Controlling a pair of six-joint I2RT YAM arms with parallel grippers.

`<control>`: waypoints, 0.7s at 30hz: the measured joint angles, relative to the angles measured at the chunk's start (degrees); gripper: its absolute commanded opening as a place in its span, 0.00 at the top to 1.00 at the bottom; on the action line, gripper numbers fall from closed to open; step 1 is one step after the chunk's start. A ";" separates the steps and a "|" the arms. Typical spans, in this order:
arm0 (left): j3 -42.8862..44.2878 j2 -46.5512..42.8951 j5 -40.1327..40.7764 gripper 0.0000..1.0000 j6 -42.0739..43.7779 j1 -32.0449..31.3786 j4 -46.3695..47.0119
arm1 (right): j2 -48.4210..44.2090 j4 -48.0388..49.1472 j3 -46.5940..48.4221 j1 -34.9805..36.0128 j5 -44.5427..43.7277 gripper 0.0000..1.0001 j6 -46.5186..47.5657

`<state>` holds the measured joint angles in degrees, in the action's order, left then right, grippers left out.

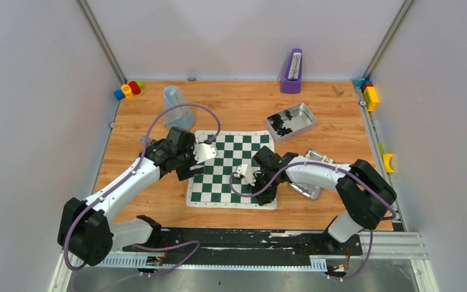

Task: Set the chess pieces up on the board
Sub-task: Adjust the chessboard at the center of the board, then pick up the chess piece from the storage box.

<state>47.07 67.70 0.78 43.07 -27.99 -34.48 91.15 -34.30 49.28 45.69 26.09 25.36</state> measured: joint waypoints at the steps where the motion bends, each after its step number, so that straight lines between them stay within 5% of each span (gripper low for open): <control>1: -0.09 0.00 0.24 0.00 0.13 0.02 -0.15 | -0.63 -0.81 -0.44 0.09 -0.17 0.88 0.26; 7: -0.20 0.09 0.83 0.00 0.15 0.90 -0.04 | -5.73 -5.27 0.46 -5.14 -1.09 0.83 0.57; 16: -0.20 1.05 2.10 0.00 -3.08 1.40 2.93 | -9.94 -5.60 5.55 -17.25 -0.07 0.52 -1.05; 21: 0.79 1.05 2.03 0.00 -6.88 1.77 3.54 | -14.86 -6.32 5.40 -22.25 -0.96 0.48 -2.21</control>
<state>47.86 68.75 2.81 36.18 -26.22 -30.94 76.29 -40.62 54.68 23.44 25.12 23.16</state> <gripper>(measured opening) 0.998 0.509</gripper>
